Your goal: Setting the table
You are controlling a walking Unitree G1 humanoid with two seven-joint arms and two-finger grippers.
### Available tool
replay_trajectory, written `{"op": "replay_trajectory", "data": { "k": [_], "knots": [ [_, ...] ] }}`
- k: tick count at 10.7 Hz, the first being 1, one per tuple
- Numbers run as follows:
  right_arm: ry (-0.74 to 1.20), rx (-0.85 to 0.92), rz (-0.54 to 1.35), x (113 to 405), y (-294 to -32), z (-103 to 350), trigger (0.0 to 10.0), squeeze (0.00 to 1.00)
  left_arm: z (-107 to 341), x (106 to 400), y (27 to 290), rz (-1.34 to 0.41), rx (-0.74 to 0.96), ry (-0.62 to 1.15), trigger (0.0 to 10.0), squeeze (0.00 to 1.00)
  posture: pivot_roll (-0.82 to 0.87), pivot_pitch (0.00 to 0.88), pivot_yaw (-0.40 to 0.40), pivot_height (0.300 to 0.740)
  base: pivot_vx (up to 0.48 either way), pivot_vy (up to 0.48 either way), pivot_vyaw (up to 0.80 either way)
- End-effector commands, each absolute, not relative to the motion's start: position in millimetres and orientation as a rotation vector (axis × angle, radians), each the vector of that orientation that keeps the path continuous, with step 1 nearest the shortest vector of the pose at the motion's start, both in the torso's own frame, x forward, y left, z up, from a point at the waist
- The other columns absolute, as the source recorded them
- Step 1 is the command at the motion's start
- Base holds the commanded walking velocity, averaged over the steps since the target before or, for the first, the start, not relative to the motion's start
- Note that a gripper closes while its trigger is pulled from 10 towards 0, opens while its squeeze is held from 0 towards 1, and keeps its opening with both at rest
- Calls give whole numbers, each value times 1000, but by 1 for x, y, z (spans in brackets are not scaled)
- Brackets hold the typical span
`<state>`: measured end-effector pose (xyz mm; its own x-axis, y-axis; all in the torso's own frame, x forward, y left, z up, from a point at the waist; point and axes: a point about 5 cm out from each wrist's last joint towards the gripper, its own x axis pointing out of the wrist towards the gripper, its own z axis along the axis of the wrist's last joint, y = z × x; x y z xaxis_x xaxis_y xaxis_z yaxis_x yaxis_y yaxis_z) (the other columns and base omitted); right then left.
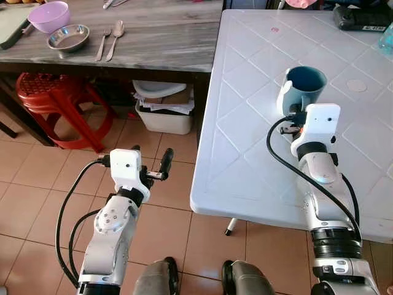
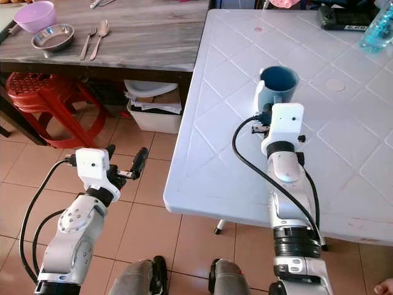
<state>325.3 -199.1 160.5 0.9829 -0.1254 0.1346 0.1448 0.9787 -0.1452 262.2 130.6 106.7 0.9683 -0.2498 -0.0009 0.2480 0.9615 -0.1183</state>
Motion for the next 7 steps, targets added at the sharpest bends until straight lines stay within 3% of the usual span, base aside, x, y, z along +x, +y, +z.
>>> {"op": "replay_trajectory", "data": {
  "k": [1, 6, 7],
  "knots": [
    [-119, -148, -137, 326, -198, 159, 0, 0, 107, 262, 135, -238, -97, 20, 10000, 0, -5, 192, 83, 740, 0, 0, 0],
    [-160, -99, -146, 322, -198, 166, 0, 0, 107, 264, 137, -205, -87, 22, 10000, 0, -7, 192, 81, 740, 0, 0, 0],
    [-223, -89, -105, 312, -186, 174, 1608, 0, 107, 265, 140, -188, -84, 16, 10000, 0, -11, 192, 79, 740, 0, 480, 0]
  ]
}}
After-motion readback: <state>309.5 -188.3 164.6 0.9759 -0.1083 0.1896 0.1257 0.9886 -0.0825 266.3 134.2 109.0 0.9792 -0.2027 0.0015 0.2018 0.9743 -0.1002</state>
